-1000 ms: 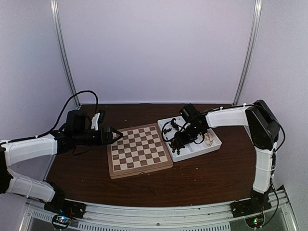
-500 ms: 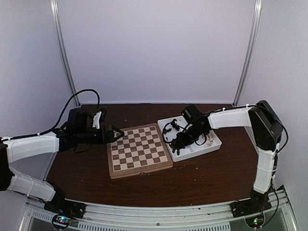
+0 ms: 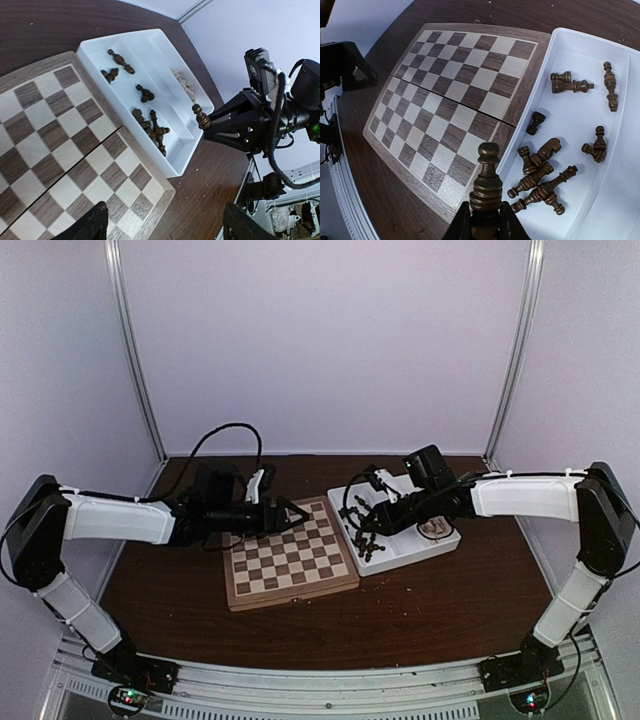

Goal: Set up the chess pieces on the board
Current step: Pick up the chess piece from the storage box.

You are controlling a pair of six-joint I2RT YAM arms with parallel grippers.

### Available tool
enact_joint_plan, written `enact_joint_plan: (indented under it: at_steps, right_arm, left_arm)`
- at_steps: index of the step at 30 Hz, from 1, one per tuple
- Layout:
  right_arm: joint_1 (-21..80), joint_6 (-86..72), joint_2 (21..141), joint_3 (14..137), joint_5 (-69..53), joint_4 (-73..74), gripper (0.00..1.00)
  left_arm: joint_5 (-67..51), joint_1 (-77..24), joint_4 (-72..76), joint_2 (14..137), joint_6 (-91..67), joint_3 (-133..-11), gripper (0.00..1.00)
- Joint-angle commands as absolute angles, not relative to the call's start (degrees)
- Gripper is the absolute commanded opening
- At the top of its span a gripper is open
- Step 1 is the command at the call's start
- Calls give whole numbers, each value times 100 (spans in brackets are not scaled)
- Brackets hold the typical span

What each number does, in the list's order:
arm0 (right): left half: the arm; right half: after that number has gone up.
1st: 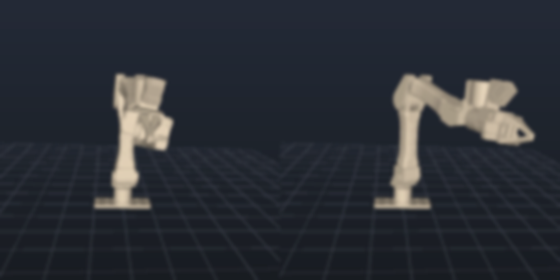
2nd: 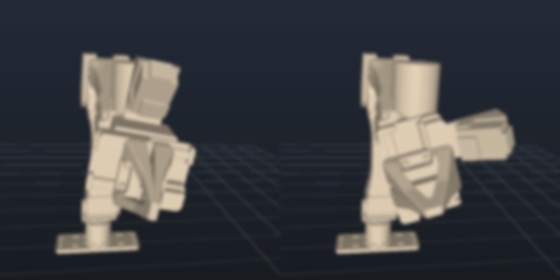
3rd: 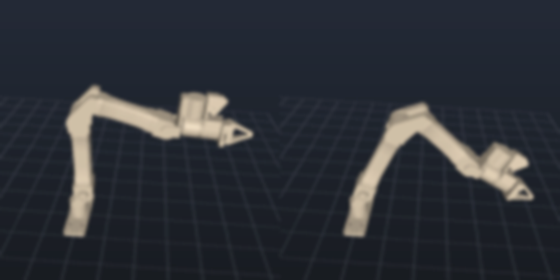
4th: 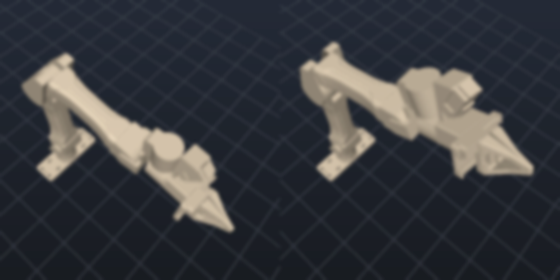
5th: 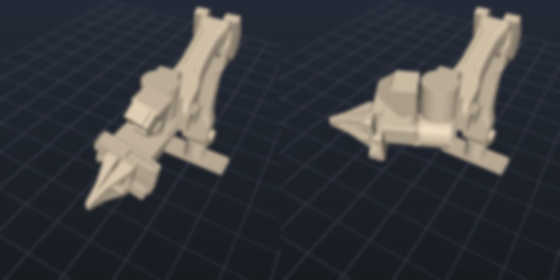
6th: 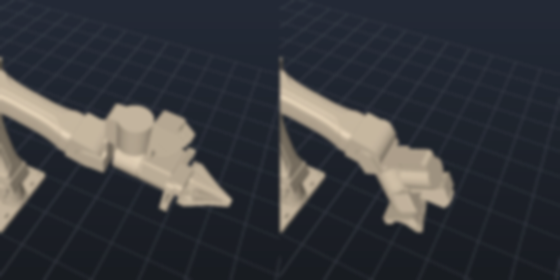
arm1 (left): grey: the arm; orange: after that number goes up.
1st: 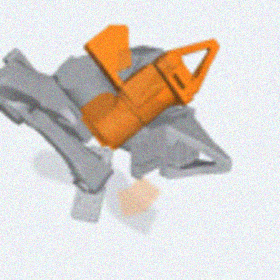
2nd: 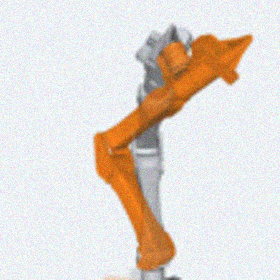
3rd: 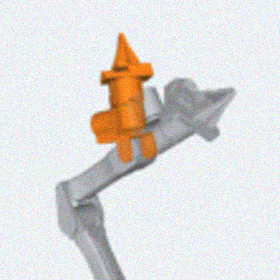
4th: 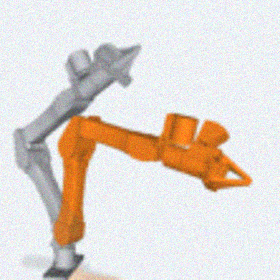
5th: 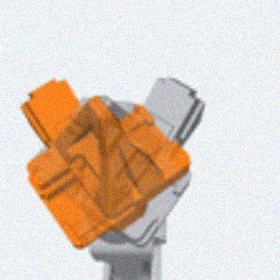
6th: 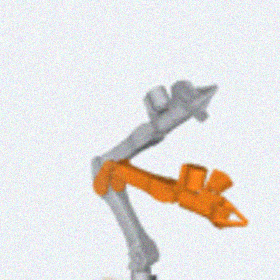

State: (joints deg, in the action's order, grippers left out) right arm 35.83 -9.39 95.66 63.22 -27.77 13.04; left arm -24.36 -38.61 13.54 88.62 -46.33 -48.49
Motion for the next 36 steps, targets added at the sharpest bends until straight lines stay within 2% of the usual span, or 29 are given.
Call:
enact_joint_plan:
  at_steps: [1,7,11,19,27,30,36]
  right_arm:
    - [3716,-1171,9304,6053,-3456,452,18]
    - [3909,-1344,9352,6038,-3869,17,18]
    - [3998,-1336,9441,6129,-3951,17,18]
    - [4069,-1318,9547,6258,-4095,16,18]
    - [4086,-1297,9727,6444,-4114,10,17]
    - [4083,-1292,9762,6489,-4130,13,17]
    - [4096,-1279,9799,6530,-4179,15,17]
  left_arm:
    - [-2567,-4042,2338,9251,-5146,-5243,76]
    - [-2793,-4138,2496,9807,-5562,-5772,72]
    - [-3039,-4147,2504,10159,-5802,-6017,62]
    - [-3308,-4148,2721,10389,-6054,-6083,53]
    - [-3623,-4187,3158,10562,-6324,-6047,52]
    - [-3703,-4208,3173,10595,-6335,-6055,43]
    - [-3730,-4209,3179,10625,-6341,-6038,35]
